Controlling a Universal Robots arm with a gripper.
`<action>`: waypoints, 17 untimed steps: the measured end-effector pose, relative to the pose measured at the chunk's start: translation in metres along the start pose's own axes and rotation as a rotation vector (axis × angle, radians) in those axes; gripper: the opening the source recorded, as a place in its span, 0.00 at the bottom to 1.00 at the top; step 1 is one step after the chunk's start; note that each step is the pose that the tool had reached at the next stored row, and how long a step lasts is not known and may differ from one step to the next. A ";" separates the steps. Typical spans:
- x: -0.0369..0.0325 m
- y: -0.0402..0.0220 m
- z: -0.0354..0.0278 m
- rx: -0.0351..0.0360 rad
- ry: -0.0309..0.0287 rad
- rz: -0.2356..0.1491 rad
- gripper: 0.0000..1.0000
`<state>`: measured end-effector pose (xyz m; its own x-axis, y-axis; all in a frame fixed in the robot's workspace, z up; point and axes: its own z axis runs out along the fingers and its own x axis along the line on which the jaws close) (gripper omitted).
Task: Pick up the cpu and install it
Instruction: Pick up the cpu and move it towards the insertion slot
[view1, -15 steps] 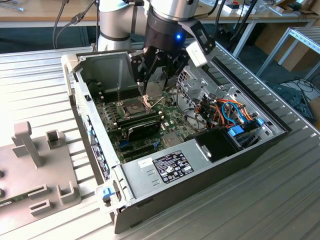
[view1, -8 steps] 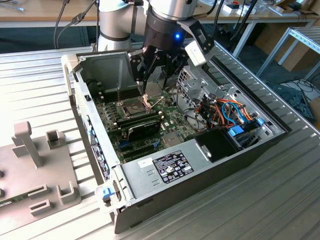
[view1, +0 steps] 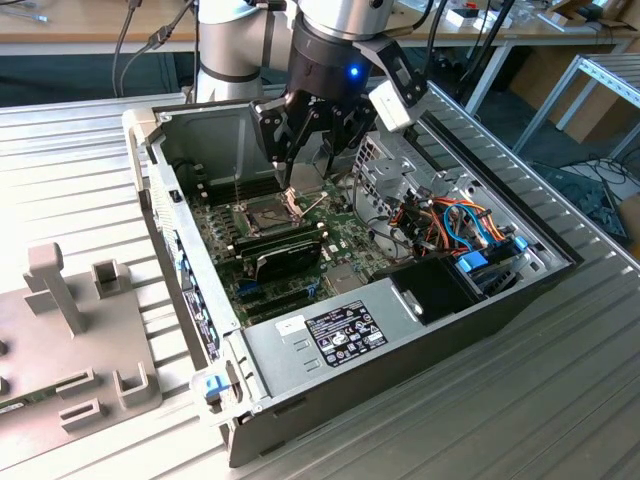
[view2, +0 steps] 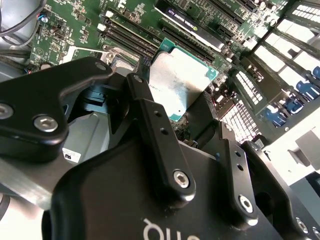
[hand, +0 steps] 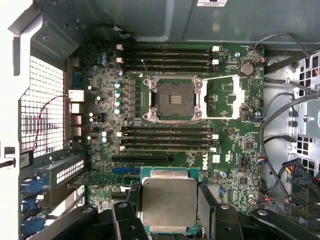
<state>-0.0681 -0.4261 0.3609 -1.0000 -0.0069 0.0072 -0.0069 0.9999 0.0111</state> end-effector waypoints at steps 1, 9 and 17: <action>0.0000 0.0000 0.0000 0.0000 0.0000 0.000 0.55; 0.0000 0.0001 0.0000 0.0000 -0.0001 0.000 0.55; -0.0044 0.0213 0.0083 -0.0001 0.0000 0.000 0.55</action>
<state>-0.0639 -0.4047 0.3528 -1.0000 -0.0068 0.0071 -0.0068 0.9999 0.0112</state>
